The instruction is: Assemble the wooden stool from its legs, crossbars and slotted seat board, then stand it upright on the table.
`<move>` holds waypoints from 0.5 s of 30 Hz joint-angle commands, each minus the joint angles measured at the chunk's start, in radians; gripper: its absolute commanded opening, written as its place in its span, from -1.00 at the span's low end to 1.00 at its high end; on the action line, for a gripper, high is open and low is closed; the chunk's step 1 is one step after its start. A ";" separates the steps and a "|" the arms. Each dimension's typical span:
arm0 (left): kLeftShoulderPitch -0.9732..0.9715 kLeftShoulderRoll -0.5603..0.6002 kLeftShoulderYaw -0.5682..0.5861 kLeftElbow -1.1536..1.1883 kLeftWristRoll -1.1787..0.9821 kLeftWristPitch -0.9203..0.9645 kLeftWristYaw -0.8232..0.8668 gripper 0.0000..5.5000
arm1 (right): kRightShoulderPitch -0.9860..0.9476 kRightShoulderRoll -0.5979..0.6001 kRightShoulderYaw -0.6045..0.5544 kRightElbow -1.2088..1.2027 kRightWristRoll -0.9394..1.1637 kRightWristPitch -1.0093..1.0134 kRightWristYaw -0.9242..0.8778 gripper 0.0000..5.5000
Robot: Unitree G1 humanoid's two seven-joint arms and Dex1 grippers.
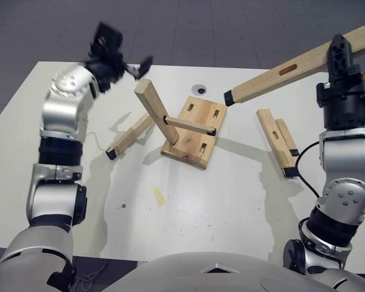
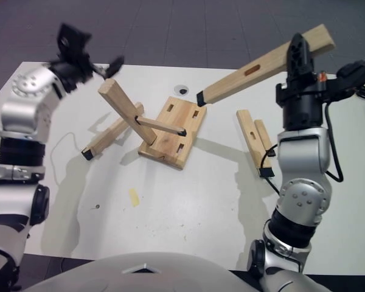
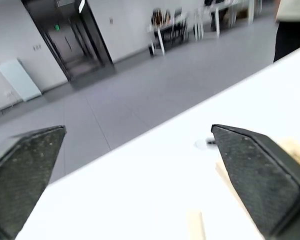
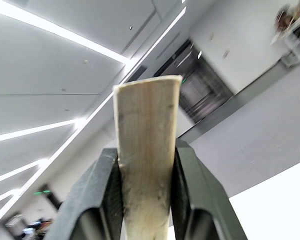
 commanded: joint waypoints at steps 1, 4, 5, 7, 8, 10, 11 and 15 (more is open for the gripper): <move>0.096 0.000 -0.041 -0.310 -0.123 0.132 -0.134 0.96 | 0.054 -0.027 -0.034 -0.031 -0.019 0.002 0.017 -0.63; 0.108 0.005 -0.058 -0.460 -0.186 0.213 -0.184 0.96 | 0.086 -0.025 -0.056 -0.040 -0.012 -0.003 0.016 -0.63; 0.100 0.002 -0.057 -0.487 -0.200 0.232 -0.190 0.96 | 0.090 -0.025 -0.057 -0.041 -0.013 -0.004 0.017 -0.63; 0.079 -0.002 -0.048 -0.510 -0.205 0.249 -0.185 0.96 | 0.081 -0.020 -0.062 -0.034 -0.008 -0.010 0.020 -0.63; 0.068 -0.004 -0.034 -0.503 -0.196 0.245 -0.169 0.96 | 0.074 -0.024 -0.064 -0.024 -0.009 -0.010 0.025 -0.63; 0.047 -0.004 0.020 -0.483 -0.190 0.244 -0.128 0.96 | 0.064 -0.051 -0.066 -0.008 -0.017 0.002 0.047 -0.63; 0.044 0.003 0.050 -0.483 -0.200 0.251 -0.117 0.96 | 0.074 -0.072 -0.062 -0.007 -0.033 0.013 0.066 -0.63; -0.033 0.014 0.218 -0.459 -0.436 0.428 -0.155 0.96 | 0.160 -0.123 -0.063 -0.019 -0.097 0.024 0.161 -0.63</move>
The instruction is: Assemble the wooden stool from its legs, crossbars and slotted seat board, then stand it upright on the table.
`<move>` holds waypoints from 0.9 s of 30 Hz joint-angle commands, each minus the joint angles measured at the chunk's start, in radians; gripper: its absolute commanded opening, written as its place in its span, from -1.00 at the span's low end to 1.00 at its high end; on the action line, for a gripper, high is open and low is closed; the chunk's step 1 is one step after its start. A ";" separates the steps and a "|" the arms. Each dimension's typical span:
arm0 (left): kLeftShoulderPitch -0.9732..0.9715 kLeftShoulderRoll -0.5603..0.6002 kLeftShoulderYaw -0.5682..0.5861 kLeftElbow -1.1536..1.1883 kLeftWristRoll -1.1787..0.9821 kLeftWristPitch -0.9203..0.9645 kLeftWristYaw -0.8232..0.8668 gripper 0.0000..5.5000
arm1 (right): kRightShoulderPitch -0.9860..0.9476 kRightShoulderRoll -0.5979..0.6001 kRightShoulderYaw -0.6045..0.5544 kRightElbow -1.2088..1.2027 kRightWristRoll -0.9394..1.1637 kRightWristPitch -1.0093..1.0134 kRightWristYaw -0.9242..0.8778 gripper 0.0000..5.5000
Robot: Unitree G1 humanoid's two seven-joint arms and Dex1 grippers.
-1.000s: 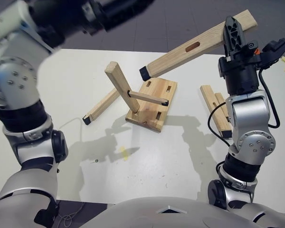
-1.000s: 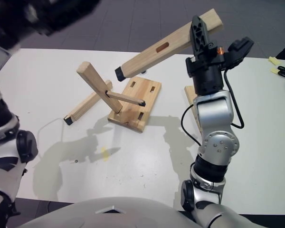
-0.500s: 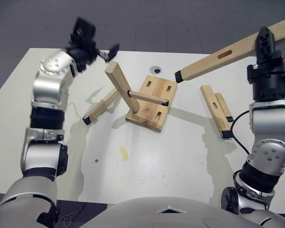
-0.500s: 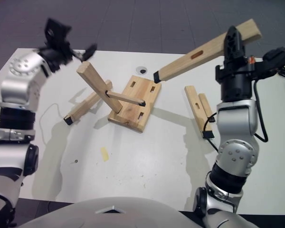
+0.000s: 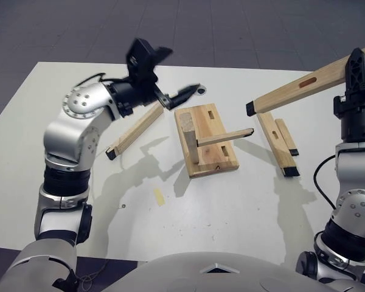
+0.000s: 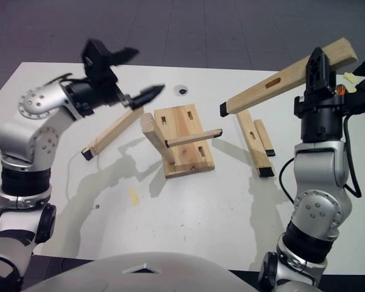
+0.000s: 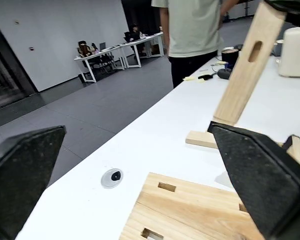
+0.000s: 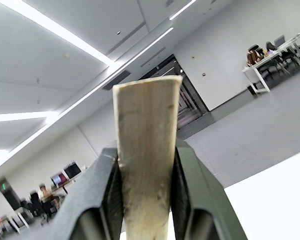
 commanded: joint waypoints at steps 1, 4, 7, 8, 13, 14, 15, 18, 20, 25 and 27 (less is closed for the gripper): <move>-0.097 0.037 0.144 0.029 -0.243 0.193 -0.067 0.96 | 0.088 -0.033 -0.022 -0.020 -0.031 0.007 0.076 -0.63; -0.113 0.123 0.200 -0.011 -0.473 0.368 -0.185 0.96 | 0.165 -0.045 -0.015 -0.056 -0.082 -0.001 0.135 -0.63; -0.069 0.218 0.186 -0.085 -0.563 0.445 -0.280 0.96 | 0.192 -0.026 -0.011 -0.083 -0.073 -0.007 0.155 -0.63; -0.045 0.247 0.160 -0.114 -0.550 0.439 -0.305 0.96 | 0.195 -0.018 -0.008 -0.088 -0.073 -0.011 0.155 -0.63; 0.060 0.285 -0.005 -0.227 -0.342 0.270 -0.329 0.96 | 0.188 0.019 0.035 -0.099 -0.102 -0.023 0.152 -0.63; 0.081 0.277 -0.029 -0.238 -0.318 0.250 -0.327 0.96 | 0.186 0.024 0.040 -0.097 -0.108 -0.024 0.149 -0.63; 0.101 0.272 -0.052 -0.249 -0.299 0.229 -0.331 0.96 | 0.183 0.026 0.043 -0.096 -0.113 -0.023 0.147 -0.63; 0.127 0.242 -0.087 -0.255 -0.269 0.193 -0.315 0.89 | 0.174 0.024 0.046 -0.090 -0.126 -0.019 0.146 -0.63; 0.137 0.228 -0.097 -0.253 -0.256 0.178 -0.301 0.80 | 0.164 0.022 0.049 -0.086 -0.135 -0.015 0.142 -0.63; 0.150 0.172 -0.112 -0.241 -0.227 0.144 -0.247 0.47 | 0.158 0.024 0.051 -0.083 -0.150 -0.012 0.143 -0.63; 0.156 0.152 -0.122 -0.241 -0.205 0.123 -0.225 0.35 | 0.158 0.030 0.054 -0.085 -0.159 -0.012 0.138 -0.63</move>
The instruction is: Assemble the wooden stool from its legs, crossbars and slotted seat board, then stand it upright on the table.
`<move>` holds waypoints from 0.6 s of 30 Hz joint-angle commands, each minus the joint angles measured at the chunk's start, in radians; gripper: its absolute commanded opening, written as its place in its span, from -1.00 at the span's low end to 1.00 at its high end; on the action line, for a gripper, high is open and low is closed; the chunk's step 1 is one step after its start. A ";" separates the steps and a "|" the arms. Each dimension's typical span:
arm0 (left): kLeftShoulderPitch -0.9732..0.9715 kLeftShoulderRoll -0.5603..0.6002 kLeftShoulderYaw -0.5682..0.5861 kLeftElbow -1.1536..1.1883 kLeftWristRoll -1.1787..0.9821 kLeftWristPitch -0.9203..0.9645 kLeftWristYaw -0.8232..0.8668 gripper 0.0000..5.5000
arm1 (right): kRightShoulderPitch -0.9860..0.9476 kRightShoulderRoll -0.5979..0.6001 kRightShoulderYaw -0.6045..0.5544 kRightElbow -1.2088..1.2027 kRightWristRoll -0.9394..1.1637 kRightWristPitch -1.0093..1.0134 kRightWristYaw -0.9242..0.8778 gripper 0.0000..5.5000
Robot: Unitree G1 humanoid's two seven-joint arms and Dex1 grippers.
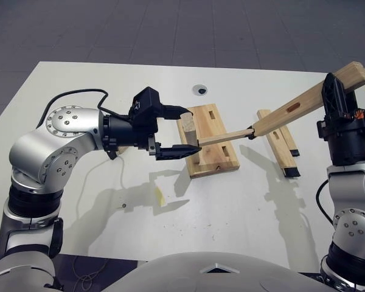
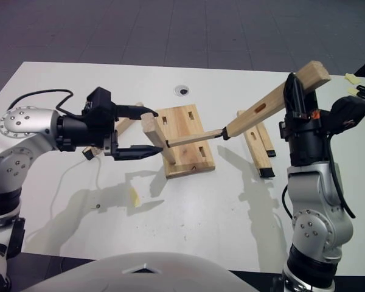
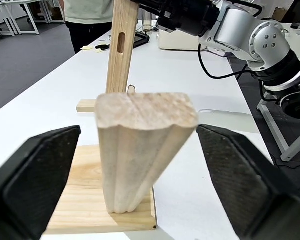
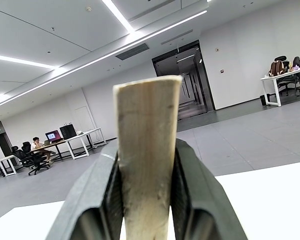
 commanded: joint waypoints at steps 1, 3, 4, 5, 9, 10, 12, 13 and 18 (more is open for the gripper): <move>0.018 -0.035 -0.027 0.000 0.048 -0.040 0.040 0.29 | -0.010 0.010 0.007 -0.001 -0.014 0.003 -0.009 -0.63; 0.024 -0.036 -0.031 0.004 0.055 -0.046 0.037 0.19 | -0.008 0.011 0.009 0.001 -0.022 0.004 -0.008 -0.63; 0.026 -0.039 -0.031 0.006 0.054 -0.046 0.036 0.12 | -0.009 0.011 0.010 0.004 -0.026 0.004 -0.006 -0.63; 0.030 -0.039 -0.037 0.006 0.056 -0.049 0.031 0.05 | -0.011 0.011 0.013 0.008 -0.031 0.005 -0.005 -0.63; 0.046 -0.037 -0.055 -0.005 0.063 -0.060 0.022 -0.17 | -0.016 0.011 0.027 0.010 -0.050 0.010 -0.002 -0.63; 0.049 -0.039 -0.051 -0.007 0.057 -0.058 0.026 -0.20 | -0.013 0.011 0.029 0.008 -0.055 0.010 0.000 -0.63; 0.052 -0.049 -0.051 -0.006 0.065 -0.064 0.037 -0.21 | -0.006 0.006 0.035 0.010 -0.074 0.008 0.009 -0.63; 0.053 -0.062 -0.055 0.001 0.071 -0.065 0.052 -0.21 | -0.004 0.006 0.039 0.012 -0.082 0.007 0.013 -0.63; 0.061 -0.149 -0.127 0.085 0.199 -0.148 0.148 -0.23 | -0.003 -0.002 0.083 0.009 -0.178 -0.010 0.044 -0.63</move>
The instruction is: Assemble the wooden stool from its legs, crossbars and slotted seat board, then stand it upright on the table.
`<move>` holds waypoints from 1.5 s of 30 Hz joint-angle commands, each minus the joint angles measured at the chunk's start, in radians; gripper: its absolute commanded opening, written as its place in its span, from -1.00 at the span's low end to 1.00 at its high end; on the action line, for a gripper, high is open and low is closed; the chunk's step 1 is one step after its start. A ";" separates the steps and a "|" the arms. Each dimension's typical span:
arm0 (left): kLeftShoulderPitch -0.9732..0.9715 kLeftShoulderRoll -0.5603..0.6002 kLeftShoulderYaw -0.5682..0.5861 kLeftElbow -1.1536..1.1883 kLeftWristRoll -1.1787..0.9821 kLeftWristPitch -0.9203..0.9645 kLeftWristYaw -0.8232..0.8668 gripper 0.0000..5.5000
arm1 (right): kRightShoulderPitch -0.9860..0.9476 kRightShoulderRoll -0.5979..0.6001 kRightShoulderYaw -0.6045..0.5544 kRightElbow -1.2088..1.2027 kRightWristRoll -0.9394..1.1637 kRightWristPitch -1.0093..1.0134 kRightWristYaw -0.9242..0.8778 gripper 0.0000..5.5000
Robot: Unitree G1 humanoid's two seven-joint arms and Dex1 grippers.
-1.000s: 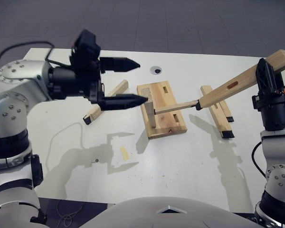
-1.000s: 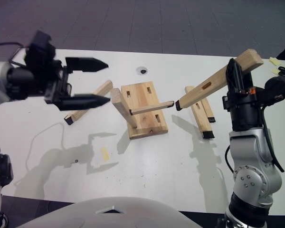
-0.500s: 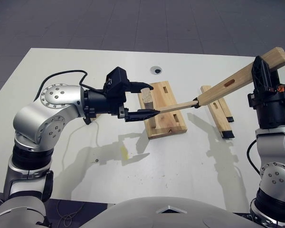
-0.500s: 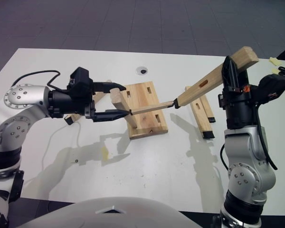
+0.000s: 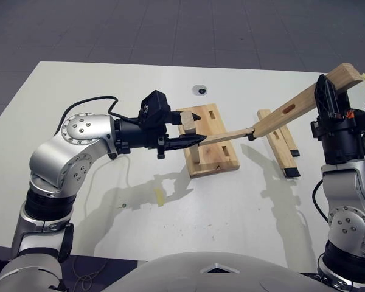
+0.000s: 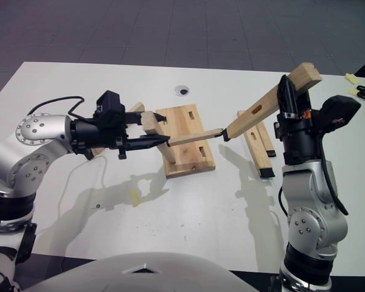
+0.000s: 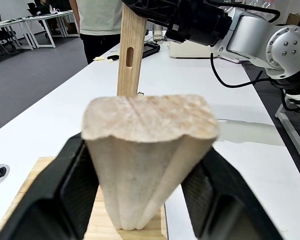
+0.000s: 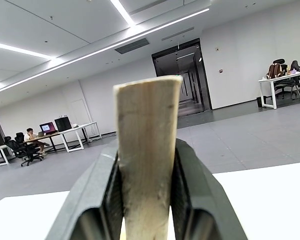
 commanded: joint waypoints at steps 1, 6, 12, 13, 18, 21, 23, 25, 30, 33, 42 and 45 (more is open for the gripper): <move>0.019 -0.064 -0.062 0.078 0.098 -0.039 0.072 -0.23 | -0.002 -0.018 0.043 -0.004 -0.098 -0.021 0.035 -0.63; 0.034 -0.110 -0.120 0.099 0.162 -0.090 0.104 -0.24 | 0.007 -0.063 0.118 0.032 -0.325 -0.093 0.095 -0.63; 0.029 -0.157 -0.124 0.102 0.169 -0.092 0.140 -0.25 | -0.034 -0.061 0.234 0.098 -0.553 -0.214 0.140 -0.63; 0.029 -0.168 -0.120 0.099 0.166 -0.088 0.152 -0.25 | -0.034 -0.052 0.241 0.106 -0.566 -0.225 0.143 -0.63; 0.049 -0.201 -0.105 0.069 0.166 -0.072 0.213 -0.25 | -0.049 -0.015 0.249 0.105 -0.551 -0.228 0.163 -0.63; 0.096 -0.214 -0.107 0.041 0.182 -0.072 0.255 -0.25 | -0.097 0.010 0.178 0.113 -0.410 -0.165 0.174 -0.63; 0.126 -0.223 -0.113 0.015 0.189 -0.070 0.284 -0.25 | -0.118 -0.011 0.144 0.130 -0.362 -0.141 0.201 -0.63; 0.155 -0.237 -0.112 -0.010 0.190 -0.062 0.314 -0.25 | -0.136 -0.031 0.133 0.153 -0.344 -0.130 0.235 -0.63; 0.204 -0.254 -0.124 -0.040 0.207 -0.062 0.357 -0.25 | -0.163 -0.045 0.158 0.205 -0.374 -0.144 0.287 -0.63; 0.215 -0.257 -0.130 -0.045 0.216 -0.063 0.369 -0.25 | -0.182 -0.038 0.185 0.250 -0.427 -0.193 0.307 -0.63; 0.092 -0.223 -0.093 -0.051 0.185 -0.008 0.315 -0.25 | -0.211 -0.006 0.218 0.292 -0.508 -0.280 0.309 -0.63; 0.052 -0.210 -0.097 -0.043 0.184 0.012 0.290 -0.25 | -0.192 0.001 0.212 0.267 -0.517 -0.277 0.297 -0.63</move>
